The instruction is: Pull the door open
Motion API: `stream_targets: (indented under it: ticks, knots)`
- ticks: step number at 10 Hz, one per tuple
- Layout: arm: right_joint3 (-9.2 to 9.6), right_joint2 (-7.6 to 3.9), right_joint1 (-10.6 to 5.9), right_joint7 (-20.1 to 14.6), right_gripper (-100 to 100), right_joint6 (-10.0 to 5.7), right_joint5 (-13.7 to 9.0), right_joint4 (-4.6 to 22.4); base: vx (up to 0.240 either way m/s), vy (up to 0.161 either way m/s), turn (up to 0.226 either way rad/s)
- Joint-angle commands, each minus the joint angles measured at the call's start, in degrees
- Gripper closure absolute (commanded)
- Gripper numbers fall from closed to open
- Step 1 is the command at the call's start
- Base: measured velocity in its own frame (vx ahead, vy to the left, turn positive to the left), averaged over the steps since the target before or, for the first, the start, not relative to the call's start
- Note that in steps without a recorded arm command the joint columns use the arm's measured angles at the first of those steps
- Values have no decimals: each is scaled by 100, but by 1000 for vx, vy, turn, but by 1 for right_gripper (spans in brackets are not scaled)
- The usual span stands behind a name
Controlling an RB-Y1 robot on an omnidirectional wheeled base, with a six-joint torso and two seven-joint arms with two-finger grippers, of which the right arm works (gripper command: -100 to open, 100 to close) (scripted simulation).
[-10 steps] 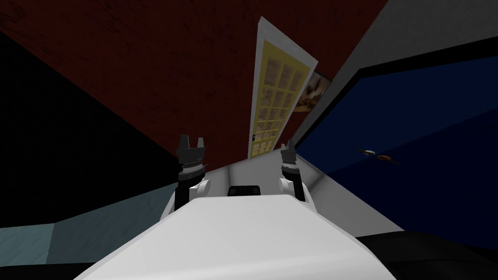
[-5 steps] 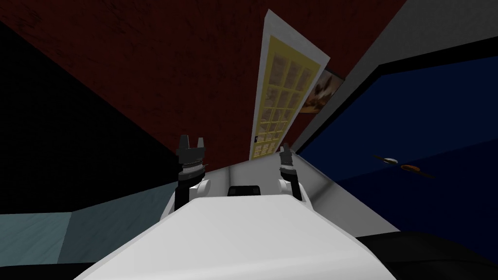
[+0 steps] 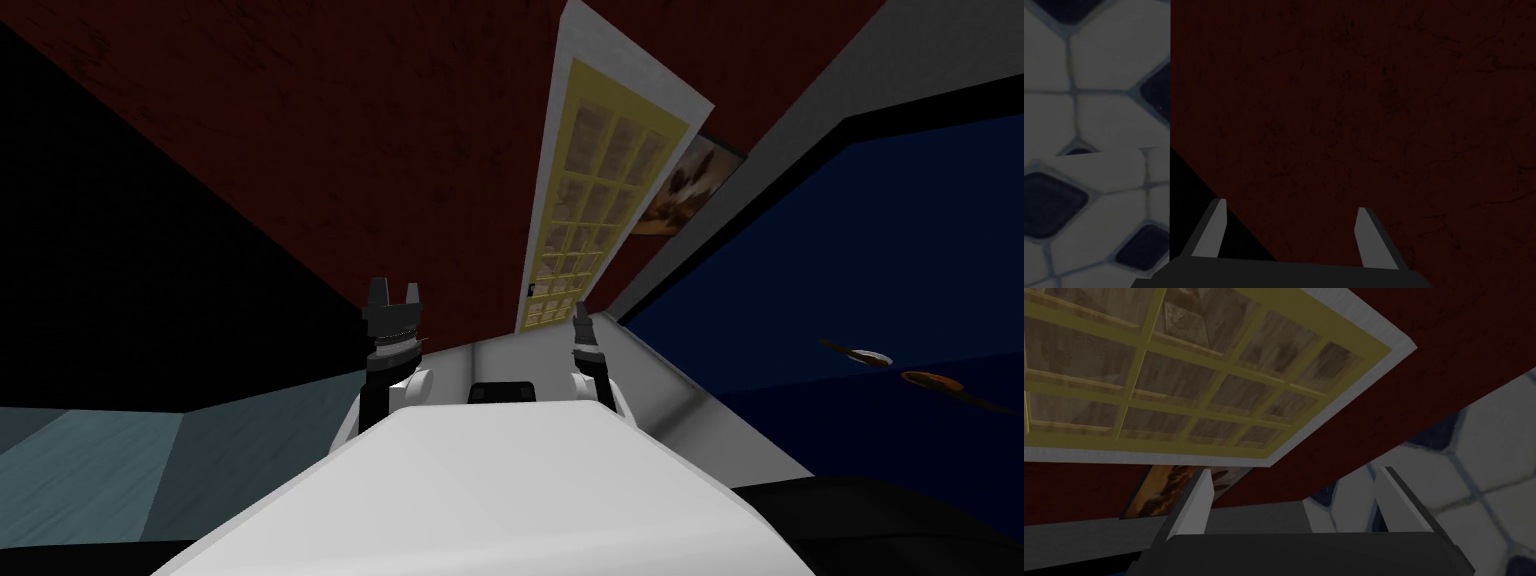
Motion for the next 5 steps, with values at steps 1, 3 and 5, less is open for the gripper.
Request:
stream_targets:
  ticks: [1, 3, 5]
  knots:
    - [-10, -15, -28, 164, -100, -31, -11, 102, 62, -22, 39]
    - [-10, -39, -36, 516, -100, -141, -33, 387, 69, -14, 113]
    - [-10, -49, -40, 728, -100, -199, -45, 538, 66, -28, 82]
